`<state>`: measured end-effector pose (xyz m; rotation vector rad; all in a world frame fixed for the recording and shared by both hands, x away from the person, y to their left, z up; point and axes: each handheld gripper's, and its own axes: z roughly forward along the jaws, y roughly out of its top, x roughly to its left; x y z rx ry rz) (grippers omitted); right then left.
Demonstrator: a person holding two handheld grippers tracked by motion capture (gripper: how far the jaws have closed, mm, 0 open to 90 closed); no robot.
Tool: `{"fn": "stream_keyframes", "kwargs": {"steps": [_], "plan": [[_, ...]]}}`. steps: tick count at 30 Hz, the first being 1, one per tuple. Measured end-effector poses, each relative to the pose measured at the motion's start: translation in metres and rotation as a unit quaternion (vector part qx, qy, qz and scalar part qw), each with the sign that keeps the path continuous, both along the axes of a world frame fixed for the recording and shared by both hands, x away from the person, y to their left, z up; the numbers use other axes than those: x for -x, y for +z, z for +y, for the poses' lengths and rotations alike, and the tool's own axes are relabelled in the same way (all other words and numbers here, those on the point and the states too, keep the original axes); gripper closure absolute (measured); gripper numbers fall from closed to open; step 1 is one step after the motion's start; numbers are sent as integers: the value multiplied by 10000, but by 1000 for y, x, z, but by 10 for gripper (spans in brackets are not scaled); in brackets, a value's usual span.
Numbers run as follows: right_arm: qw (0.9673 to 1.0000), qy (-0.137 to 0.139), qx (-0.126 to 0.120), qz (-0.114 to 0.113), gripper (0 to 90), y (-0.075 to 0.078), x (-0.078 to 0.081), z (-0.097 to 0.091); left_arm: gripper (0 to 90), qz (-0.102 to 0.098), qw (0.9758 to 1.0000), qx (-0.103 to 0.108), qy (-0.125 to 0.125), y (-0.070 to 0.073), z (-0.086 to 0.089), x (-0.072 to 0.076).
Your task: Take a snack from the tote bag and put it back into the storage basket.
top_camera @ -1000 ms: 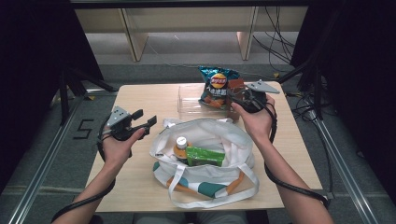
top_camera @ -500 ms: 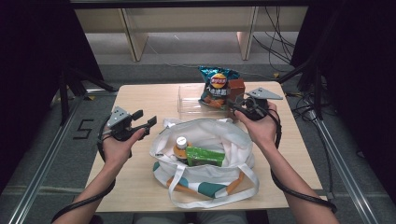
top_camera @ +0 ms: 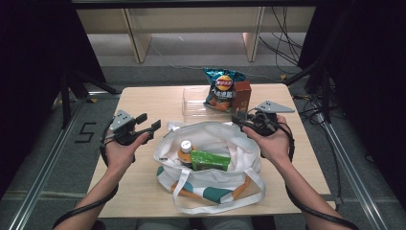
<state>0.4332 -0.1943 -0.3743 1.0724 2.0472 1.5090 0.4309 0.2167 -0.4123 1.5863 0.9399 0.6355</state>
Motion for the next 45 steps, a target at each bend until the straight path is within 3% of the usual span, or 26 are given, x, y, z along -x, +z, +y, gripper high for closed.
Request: {"fn": "stream_keyframes", "kwargs": {"steps": [4, 5, 6, 8, 9, 11, 14, 15, 16, 18, 20, 21, 23, 24, 26, 28, 31, 33, 35, 36, 39, 40, 43, 45], "plan": [[10000, 62, 75, 14, 659, 1, 4, 2, 338, -7, 10000, 2, 5, 0, 1, 0], [9999, 18, 10, 139, 657, 2, 7, 4, 338, -15, 10000, 7, -1, 1, 1, 0], [10000, 31, 43, -60, 656, 1, 5, 4, 338, -25, 10000, -2, -6, 1, 1, 1], [9999, 100, 106, -21, 651, 2, 6, 4, 338, -25, 10000, -2, 1, 1, 2, 1], [9997, 120, 135, -135, 647, 2, 5, 3, 338, -20, 10000, 2, 5, 1, 1, 1], [9999, 36, 38, 136, 642, 1, 9, 4, 338, -11, 10000, 25, 9, 1, 0, 1], [9998, 71, 56, 189, 631, 1, 11, 2, 338, 1, 10000, 26, 6, 1, -1, 0], [9999, 62, 65, 109, 624, 0, 12, 2, 338, -9, 10000, 13, -5, 1, -1, 0], [9998, 138, 134, 107, 620, 0, 11, 1, 338, -11, 10000, 17, -5, 2, -1, 1], [9996, 132, 16, 253, 613, 1, 15, 1, 338, -23, 10000, 12, -7, 2, 0, 0], [9997, 183, 165, 55, 610, 2, 14, -2, 338, -12, 10000, 29, 25, 2, 2, 0], [9996, 220, 100, 171, 607, 3, 16, -2, 338, 1, 10000, 43, 42, 2, 2, 0], [9996, 252, 118, 82, 604, 3, 17, -3, 338, -10, 10000, 8, 27, 2, 3, -1], [9993, 324, 76, 197, 602, 3, 19, -3, 338, 3, 10000, 42, 34, 2, 2, -1], [9992, 383, 110, 71, 598, 2, 20, -5, 338, 8, 10000, 66, 32, 3, 1, -1], [9987, 415, 91, 267, 596, 0, 24, -5, 337, 31, 10000, 32, 42, 2, 0, -1], [9981, 523, 160, 275, 593, -3, 26, -7, 337, 9, 10000, 0, 20, 1, -1, -1], [9976, 539, 146, 400, 593, -3, 30, -8, 337, 29, 10000, -5, 31, 1, -1, -1], [9973, 660, 161, 286, 593, -5, 30, -8, 337, 28, 10000, 7, 45, 1, -1, -1], [9970, 678, 80, 371, 593, -6, 33, -7, 337, 27, 10000, -7, 57, 1, 0, -1], [9960, 820, 82, 339, 594, -7, 35, -5, 337, 41, 10000, 14, 76, 1, 1, -1], [9959, 865, 155, 231, 594, -6, 35, -6, 337, 40, 10000, 4, 68, 0, 1, -1], [9946, 963, 67, 391, 594, -4, 37, -3, 337, 68, 10000, -25, 69, 0, 1, -1], [9944, 1010, 74, 311, 594, -4, 38, -1, 337, 31, 10000, -49, 45, 0, 1, -1]]}}
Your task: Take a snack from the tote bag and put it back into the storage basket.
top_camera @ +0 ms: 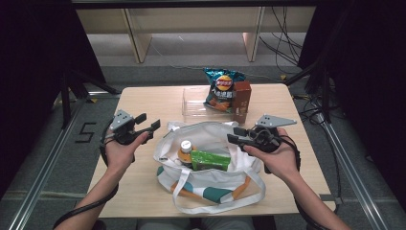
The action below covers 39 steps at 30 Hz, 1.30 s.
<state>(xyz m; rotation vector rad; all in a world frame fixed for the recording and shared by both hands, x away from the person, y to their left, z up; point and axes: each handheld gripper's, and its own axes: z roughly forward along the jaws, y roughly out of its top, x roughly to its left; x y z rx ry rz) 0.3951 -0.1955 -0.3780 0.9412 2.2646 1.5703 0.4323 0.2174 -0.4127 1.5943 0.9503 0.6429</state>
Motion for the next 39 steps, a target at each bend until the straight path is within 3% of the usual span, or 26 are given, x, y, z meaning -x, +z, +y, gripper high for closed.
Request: {"fn": "stream_keyframes", "kwargs": {"steps": [3, 4, 5, 7, 8, 9, 10, 12, 13, 14, 16, 17, 19, 20, 23, 24, 28, 29, 34, 35, 38, 39], "plan": [[9999, 98, -15, 43, 595, -1, 2, 4, 337, 1, 10000, -7, 5, 1, 0, 0], [9998, 190, 60, -42, 595, -1, 2, 4, 337, 20, 10000, 28, 20, 0, 0, 1], [9998, 71, 26, 172, 595, -1, 7, 6, 337, 21, 10000, 21, 17, 0, 0, 1], [9997, 246, 31, 50, 595, -3, 5, 7, 337, 13, 10000, -9, 12, 0, 1, 1], [9995, 254, -13, 198, 595, -3, 9, 8, 337, 2, 10000, -15, 7, 0, 1, 1], [9993, 358, 14, 97, 595, -5, 8, 9, 337, 23, 10000, 22, 19, 0, 0, 1], [9992, 352, 37, 188, 595, -5, 11, 9, 337, 19, 10000, 25, 19, 0, 0, 1], [9990, 421, 91, 151, 595, -6, 13, 10, 337, -3, 10000, 3, 11, 1, 0, 1], [9988, 419, 55, 264, 595, -6, 16, 11, 337, -2, 10000, 10, 11, 0, 0, 1], [9986, 493, 68, 176, 595, -7, 15, 12, 337, 10, 10000, 10, 8, 0, -1, 1], [9980, 579, 96, 232, 595, -8, 16, 12, 337, 19, 10000, 27, 9, 0, -1, 1], [9979, 540, 20, 370, 594, -9, 19, 14, 336, 17, 10000, 24, 7, 0, -2, 1], [9983, 559, 99, 140, 594, -11, 17, 13, 337, -2, 10000, 5, -1, 1, -1, 1], [9981, 522, 51, 321, 594, -11, 20, 14, 337, -2, 10000, 6, 1, 1, -1, 2], [9973, 685, 43, 256, 593, -15, 18, 15, 337, 1, 10000, -10, -5, 1, -1, 1], [9971, 655, 43, 379, 592, -15, 20, 15, 337, 3, 10000, -9, -4, 0, -1, 1], [9969, 658, 48, 433, 587, -18, 22, 19, 337, -1, 10000, -5, -6, 1, -1, 2], [9964, 746, 159, 383, 586, -18, 21, 18, 337, 6, 10000, -2, 3, 1, -1, 2], [9954, 864, 192, 374, 583, -23, 20, 22, 336, 2, 10000, -19, -9, 0, -1, 1], [9947, 842, 124, 570, 583, -23, 23, 24, 337, 3, 10000, -18, -9, 0, -1, 1], [9948, 912, 209, 398, 583, -26, 20, 25, 337, -6, 10000, -15, -14, 1, -1, 1], [9941, 871, 153, 625, 583, -26, 23, 26, 336, -12, 10000, -10, -13, 1, -1, 1]]}}
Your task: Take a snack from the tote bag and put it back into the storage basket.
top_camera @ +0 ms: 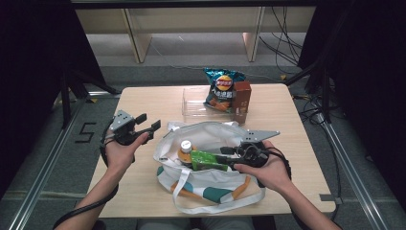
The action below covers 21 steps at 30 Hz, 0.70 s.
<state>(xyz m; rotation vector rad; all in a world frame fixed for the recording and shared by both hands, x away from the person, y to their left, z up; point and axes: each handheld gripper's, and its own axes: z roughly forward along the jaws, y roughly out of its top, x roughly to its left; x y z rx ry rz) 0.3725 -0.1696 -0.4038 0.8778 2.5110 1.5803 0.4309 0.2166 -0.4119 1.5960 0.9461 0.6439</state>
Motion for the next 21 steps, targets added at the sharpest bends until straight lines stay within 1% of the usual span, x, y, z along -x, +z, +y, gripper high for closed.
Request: {"fn": "stream_keyframes", "kwargs": {"steps": [1, 2, 3, 4, 6, 8, 9, 10, 11, 12, 13, 14, 15, 16, 17, 18, 19, 20, 21], "plan": [[9999, 28, 60, -138, 582, -1, -2, -1, 336, 12, 10000, 25, 11, 0, 0, 0], [10000, 30, 67, -12, 581, -2, -1, 0, 336, 10, 10000, 28, 11, 0, 0, 0], [9998, 114, 65, -117, 581, -4, -3, 1, 336, 8, 10000, 27, 9, 0, 0, 0], [9998, 83, 149, -101, 581, -3, -3, 0, 336, 14, 10000, 32, 16, 0, 0, 0], [9998, 164, 102, -83, 581, -5, -3, 1, 336, 3, 10000, 18, 3, 0, 0, 0], [9998, 104, 151, -85, 583, -6, -3, 2, 336, 11, 10000, 17, 7, 1, 0, 1], [9998, 68, 173, 43, 586, -5, 0, 2, 336, 17, 10000, 27, 11, 1, 0, 1], [9998, 105, 191, -10, 591, -6, -1, 2, 336, 21, 10000, 45, 20, 1, 0, 1], [9997, 65, 242, -1, 597, -6, -1, 1, 335, 15, 10000, 45, 17, 1, 0, 1], [9997, 102, 207, 4, 604, -8, -2, 2, 336, 11, 10000, 44, 14, 1, 0, 1], [9995, 177, 257, -79, 610, -8, -4, 1, 336, 12, 10000, 45, 17, 1, 0, 1], [9994, 199, 275, -108, 618, -9, -4, 1, 335, 16, 10000, 47, 17, 1, 0, 1], [9992, 188, 351, -91, 626, -9, -4, 0, 335, 21, 10000, 47, 20, 1, 0, 1], [9993, 156, 349, -18, 630, -10, -3, 1, 335, 24, 10000, 42, 22, 1, 0, 1], [9992, 193, 341, -14, 639, -11, -3, 2, 335, 7, 10000, 30, 15, 0, 0, 1], [9989, 211, 404, -67, 649, -12, -4, 2, 335, 14, 10000, 30, 22, 0, 0, 1], [9987, 169, 471, -72, 657, -12, -3, 2, 335, 18, 10000, 32, 22, 0, 0, 1], [9986, 170, 506, -62, 668, -12, -4, 1, 336, 17, 10000, 34, 21, 0, 0, 1], [9985, 151, 499, -138, 679, -13, -3, 2, 335, 16, 10000, 35, 25, 0, 0, 1]]}}
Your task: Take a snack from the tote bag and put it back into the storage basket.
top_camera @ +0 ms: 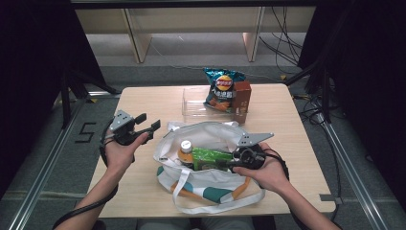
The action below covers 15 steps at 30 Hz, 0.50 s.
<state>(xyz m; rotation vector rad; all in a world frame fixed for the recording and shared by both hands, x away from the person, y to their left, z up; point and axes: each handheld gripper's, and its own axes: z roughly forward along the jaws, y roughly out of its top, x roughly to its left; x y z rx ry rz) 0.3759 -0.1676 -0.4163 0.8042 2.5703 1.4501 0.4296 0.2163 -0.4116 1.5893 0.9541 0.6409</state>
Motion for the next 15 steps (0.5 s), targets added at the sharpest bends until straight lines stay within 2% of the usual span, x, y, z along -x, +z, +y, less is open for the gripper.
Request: {"fn": "stream_keyframes", "kwargs": {"steps": [2, 4, 6, 8, 10, 14, 15], "plan": [[10000, 11, 30, 42, 703, 0, 2, 1, 335, 3, 10000, -9, 1, 0, 0, 0], [9998, 120, 93, -116, 728, 2, 1, 0, 336, 5, 10000, -9, 6, 0, 0, 0], [9998, 151, 66, -68, 763, 2, 2, 1, 336, 8, 10000, -12, 6, 0, 0, 0], [9997, 154, 119, -173, 805, 2, 2, 0, 336, 6, 10000, -20, 2, 0, 0, 0], [9997, 134, 137, -174, 838, 3, 3, -1, 336, -7, 10000, -33, -9, 0, 0, 0], [9984, 227, 207, -474, 883, 5, 2, -1, 336, 3, 10000, -11, 5, 0, 0, 0], [9980, 165, 182, -575, 891, 5, 3, 0, 336, 2, 10000, -11, 5, 0, 0, 0]]}}
